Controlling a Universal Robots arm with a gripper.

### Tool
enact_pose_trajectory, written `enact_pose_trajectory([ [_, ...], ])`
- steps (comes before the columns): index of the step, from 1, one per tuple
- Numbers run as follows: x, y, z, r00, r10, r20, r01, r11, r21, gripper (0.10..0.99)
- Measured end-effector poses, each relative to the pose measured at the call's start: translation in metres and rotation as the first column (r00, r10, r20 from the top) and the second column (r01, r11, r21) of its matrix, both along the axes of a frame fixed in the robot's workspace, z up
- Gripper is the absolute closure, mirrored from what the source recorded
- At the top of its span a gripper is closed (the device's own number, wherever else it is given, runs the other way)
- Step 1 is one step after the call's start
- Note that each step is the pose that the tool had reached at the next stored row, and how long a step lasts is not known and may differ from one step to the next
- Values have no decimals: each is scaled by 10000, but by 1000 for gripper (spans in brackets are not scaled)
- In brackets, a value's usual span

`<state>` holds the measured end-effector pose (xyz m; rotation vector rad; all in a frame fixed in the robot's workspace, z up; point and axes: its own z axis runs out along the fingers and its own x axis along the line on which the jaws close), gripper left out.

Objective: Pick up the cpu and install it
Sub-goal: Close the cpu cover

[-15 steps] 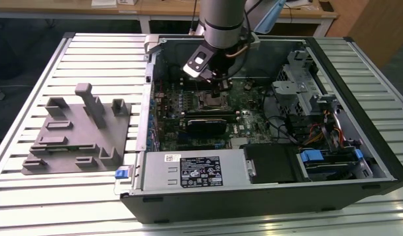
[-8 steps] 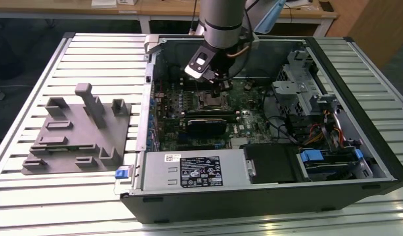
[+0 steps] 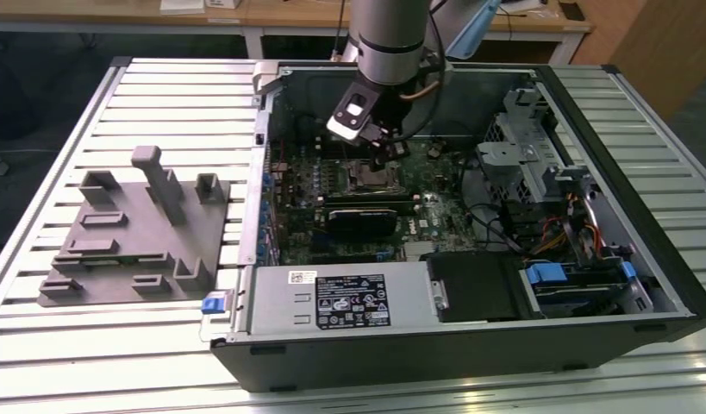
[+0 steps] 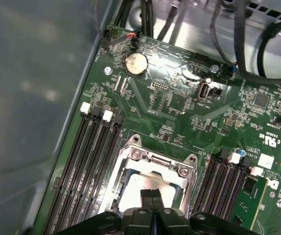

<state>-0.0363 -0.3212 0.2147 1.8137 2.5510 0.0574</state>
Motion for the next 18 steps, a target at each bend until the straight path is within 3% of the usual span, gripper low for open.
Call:
enact_pose_trajectory([
  [9, 0, 0, 0, 9967, 806, 0, -806, 9967, 0, 980],
  [18, 0, 0, 0, 9863, 1647, 0, -1647, 9863, 0, 980],
])
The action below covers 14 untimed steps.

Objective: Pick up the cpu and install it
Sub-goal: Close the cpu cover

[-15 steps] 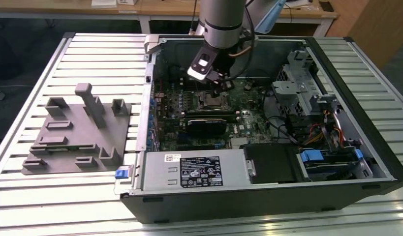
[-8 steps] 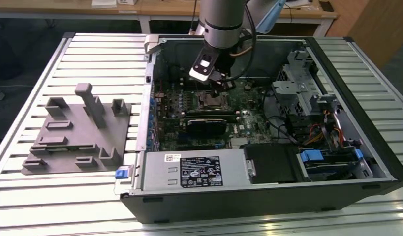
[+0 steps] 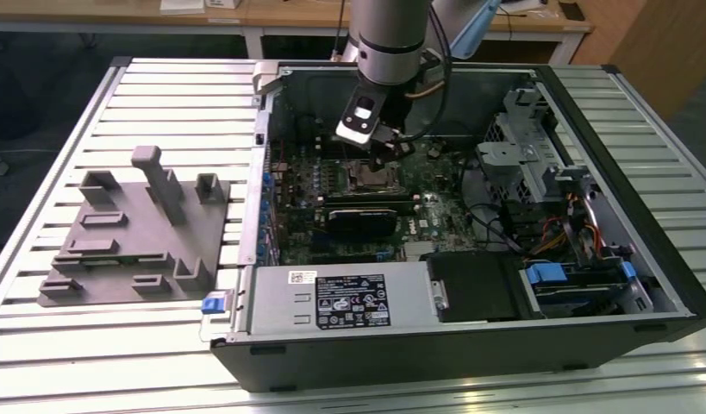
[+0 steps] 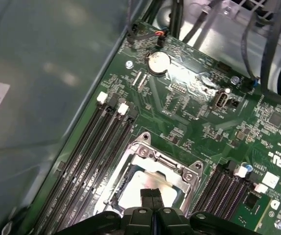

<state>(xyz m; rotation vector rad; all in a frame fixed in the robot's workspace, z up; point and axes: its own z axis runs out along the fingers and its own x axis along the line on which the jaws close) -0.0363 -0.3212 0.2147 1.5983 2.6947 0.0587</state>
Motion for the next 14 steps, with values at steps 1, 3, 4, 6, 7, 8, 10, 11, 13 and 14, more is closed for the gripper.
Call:
enact_pose_trajectory([
  [1, 0, 0, 0, 10000, 96, 0, -96, 10000, 0, 980],
  [3, 0, 0, 0, 9996, 286, 0, -286, 9996, 0, 980],
  [4, 0, 0, 0, 9993, 379, 0, -379, 9993, 0, 980],
  [6, 0, 0, 0, 9984, 574, -1, -574, 9984, 0, 980],
  [7, 0, 0, 0, 9978, 669, 0, -669, 9978, -1, 980],
  [8, 0, 0, 0, 9971, 765, 0, -765, 9971, 0, 980],
  [10, 0, 0, 0, 9953, 970, 0, -970, 9953, 0, 980],
  [11, 0, 0, 0, 9943, 1068, 0, -1068, 9943, 0, 980],
  [13, 0, 0, 0, 9919, 1272, -1, -1272, 9919, 0, 980],
  [14, 0, 0, 0, 9904, 1380, 0, -1380, 9904, 0, 980],
])
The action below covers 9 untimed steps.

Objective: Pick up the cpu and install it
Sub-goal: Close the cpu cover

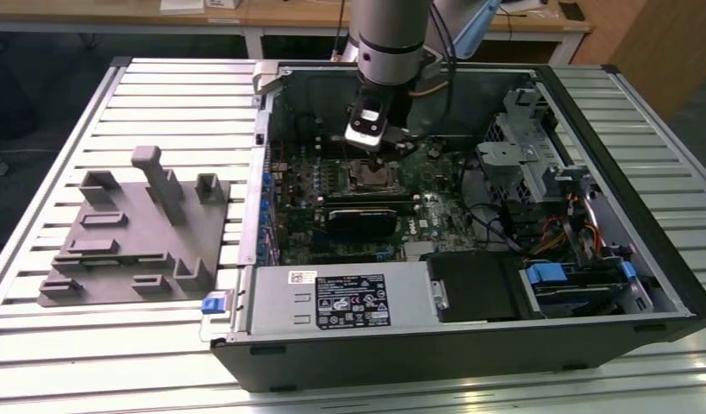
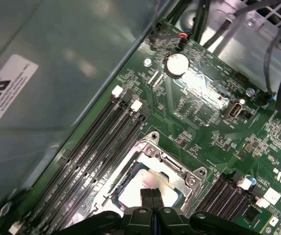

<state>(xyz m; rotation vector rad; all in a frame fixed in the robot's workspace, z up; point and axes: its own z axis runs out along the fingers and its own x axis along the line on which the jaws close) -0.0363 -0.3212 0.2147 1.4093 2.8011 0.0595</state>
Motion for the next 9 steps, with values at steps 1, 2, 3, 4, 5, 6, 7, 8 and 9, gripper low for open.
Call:
enact_pose_trajectory([
  [1, 0, 0, 0, 9999, 114, 0, -114, 9999, 0, 980],
  [2, 0, 0, 0, 9997, 236, 0, -236, 9997, 0, 980],
  [3, 0, 0, 0, 9993, 369, 0, -369, 9993, 0, 980],
  [4, 0, 0, 0, 9986, 526, 0, -526, 9986, 0, 980],
  [5, 0, 0, 0, 9977, 671, 0, -671, 9977, 0, 980],
  [6, 0, 0, 0, 9966, 821, 0, -821, 9966, 0, 980],
  [7, 0, 0, 0, 9953, 969, 0, -969, 9953, 0, 980],
  [8, 0, 0, 0, 9938, 1116, 0, -1116, 9938, 0, 980],
  [9, 0, 0, 0, 9922, 1250, 0, -1250, 9922, 0, 980],
])
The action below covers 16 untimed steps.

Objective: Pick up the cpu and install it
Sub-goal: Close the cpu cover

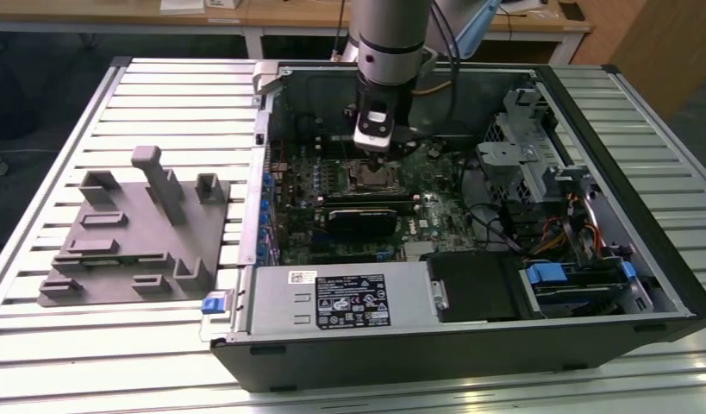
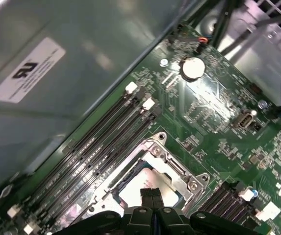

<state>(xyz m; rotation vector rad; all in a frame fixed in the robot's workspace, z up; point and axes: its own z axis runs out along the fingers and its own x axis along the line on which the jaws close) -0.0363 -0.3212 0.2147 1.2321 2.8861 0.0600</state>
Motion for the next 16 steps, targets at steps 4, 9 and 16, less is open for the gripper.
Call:
enact_pose_trajectory([
  [4, 0, 0, 0, 9987, 516, 0, -516, 9987, -1, 980],
  [9, 0, 0, 0, 9936, 1125, 0, -1125, 9936, 0, 980],
  [16, 0, 0, 0, 9800, 1988, 0, -1988, 9800, 0, 980],
])
